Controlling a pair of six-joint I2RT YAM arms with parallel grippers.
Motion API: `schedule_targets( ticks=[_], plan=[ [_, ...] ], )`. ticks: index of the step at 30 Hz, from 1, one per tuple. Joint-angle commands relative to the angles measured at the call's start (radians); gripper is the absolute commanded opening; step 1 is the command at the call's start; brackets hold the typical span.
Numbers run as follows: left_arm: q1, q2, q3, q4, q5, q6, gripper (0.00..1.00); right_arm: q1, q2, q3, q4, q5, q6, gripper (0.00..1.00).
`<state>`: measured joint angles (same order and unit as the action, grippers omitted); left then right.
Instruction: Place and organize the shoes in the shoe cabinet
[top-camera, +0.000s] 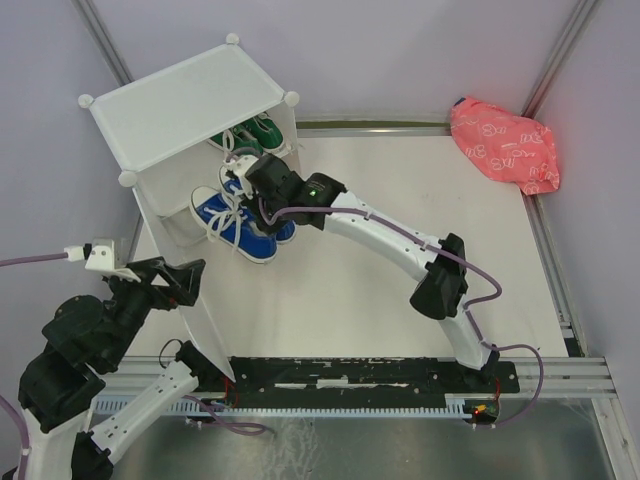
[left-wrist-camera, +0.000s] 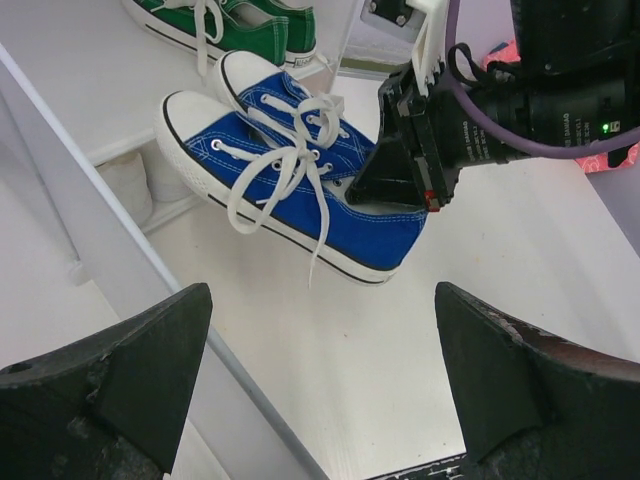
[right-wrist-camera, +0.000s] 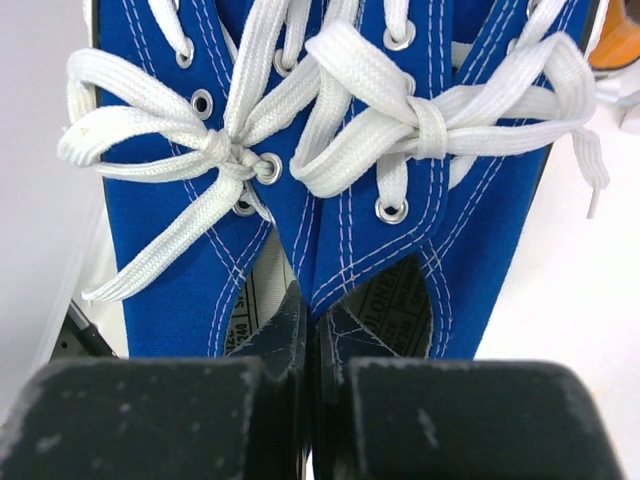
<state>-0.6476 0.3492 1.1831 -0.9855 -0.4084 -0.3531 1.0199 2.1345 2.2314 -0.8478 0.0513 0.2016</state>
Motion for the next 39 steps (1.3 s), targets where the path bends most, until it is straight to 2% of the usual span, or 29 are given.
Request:
schedule_targets(
  ticks=[1,6,11,17,21,27,35,37,39],
  plan=[
    [0.002,-0.013,0.020,-0.085,0.000,-0.039,0.99,-0.001,0.005,0.161,0.132,0.027,-0.043,0.02],
    [0.001,-0.012,0.022,-0.085,0.005,-0.041,0.99,-0.002,0.104,0.246,0.245,0.092,-0.067,0.02],
    [0.001,-0.010,0.036,-0.102,-0.001,-0.038,0.99,-0.001,0.221,0.420,0.288,0.096,-0.053,0.02],
    [0.003,-0.015,0.034,-0.122,-0.013,-0.035,0.99,-0.002,0.235,0.405,0.462,0.125,-0.034,0.02],
    [0.001,-0.015,0.031,-0.131,-0.020,-0.029,0.99,-0.001,0.293,0.503,0.493,0.125,-0.017,0.03],
    [0.002,-0.019,0.024,-0.143,-0.033,-0.026,0.99,-0.009,0.349,0.533,0.572,0.166,0.005,0.05],
    [0.000,-0.021,0.013,-0.147,-0.044,-0.036,0.99,-0.032,0.412,0.546,0.694,0.160,0.069,0.14],
    [0.000,-0.019,0.013,-0.145,-0.046,-0.038,0.99,-0.037,0.415,0.551,0.703,0.159,0.075,0.18],
    [0.000,-0.017,0.009,-0.142,-0.045,-0.039,0.99,-0.041,0.410,0.552,0.704,0.155,0.080,0.28]
  ],
)
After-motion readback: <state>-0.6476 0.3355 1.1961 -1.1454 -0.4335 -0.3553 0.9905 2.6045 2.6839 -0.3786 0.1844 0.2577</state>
